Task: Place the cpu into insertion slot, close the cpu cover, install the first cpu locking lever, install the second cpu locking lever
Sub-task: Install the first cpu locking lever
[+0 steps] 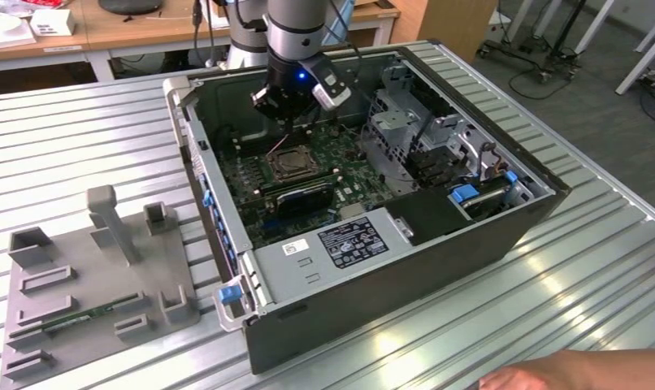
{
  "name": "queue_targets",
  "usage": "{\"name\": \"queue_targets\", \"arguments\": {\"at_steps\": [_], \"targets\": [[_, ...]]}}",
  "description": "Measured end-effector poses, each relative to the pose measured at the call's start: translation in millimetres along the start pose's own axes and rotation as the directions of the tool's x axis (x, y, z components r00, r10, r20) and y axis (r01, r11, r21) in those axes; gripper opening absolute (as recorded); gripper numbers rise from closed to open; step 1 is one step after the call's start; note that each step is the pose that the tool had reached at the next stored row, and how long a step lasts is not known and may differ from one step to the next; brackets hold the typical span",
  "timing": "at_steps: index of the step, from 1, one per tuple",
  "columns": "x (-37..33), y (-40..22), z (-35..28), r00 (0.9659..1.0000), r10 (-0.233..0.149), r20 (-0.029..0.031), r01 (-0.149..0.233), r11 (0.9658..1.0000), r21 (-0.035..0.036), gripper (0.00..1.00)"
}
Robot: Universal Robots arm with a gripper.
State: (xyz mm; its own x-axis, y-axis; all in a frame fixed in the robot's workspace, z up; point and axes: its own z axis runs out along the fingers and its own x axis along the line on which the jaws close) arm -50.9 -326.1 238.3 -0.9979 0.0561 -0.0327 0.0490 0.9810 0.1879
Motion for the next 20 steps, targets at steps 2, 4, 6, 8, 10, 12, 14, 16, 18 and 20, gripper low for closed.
{"name": "queue_targets", "arguments": {"at_steps": [2, 4, 6, 8, 10, 12, 14, 16, 18, 20], "targets": [[0.0, 0.0, -0.1, 1.0000, 0.000, 0.0000, 0.000, 1.0000, 0.0001, 0.11], [0.5, 0.0, -0.3, 1.0000, 0.000, 0.0001, 0.000, 1.0000, 0.0002, 0.11], [2.9, -0.2, -0.1, 1.0000, 0.000, 0.0015, 0.000, 1.0000, -0.0016, 0.11], [4.6, -0.5, 0.9, 1.0000, -0.004, 0.0040, 0.004, 1.0000, -0.0093, 0.11], [5.7, -0.7, 1.7, 1.0000, -0.009, 0.0043, 0.009, 0.9997, -0.0215, 0.11], [7.0, -0.8, 2.2, 0.9999, -0.012, 0.0045, 0.012, 0.9993, -0.0342, 0.11], [8.7, -1.2, 2.0, 0.9998, -0.015, 0.0104, 0.015, 0.9992, -0.0360, 0.11], [11.1, -1.6, 1.9, 0.9997, -0.016, 0.0195, 0.017, 0.9992, -0.0363, 0.11], [13.6, -1.9, 2.1, 0.9994, -0.018, 0.0285, 0.020, 0.9991, -0.0383, 0.11], [14.4, -2.0, 2.3, 0.9989, -0.024, 0.0401, 0.026, 0.9988, -0.0412, 0.11]]}}
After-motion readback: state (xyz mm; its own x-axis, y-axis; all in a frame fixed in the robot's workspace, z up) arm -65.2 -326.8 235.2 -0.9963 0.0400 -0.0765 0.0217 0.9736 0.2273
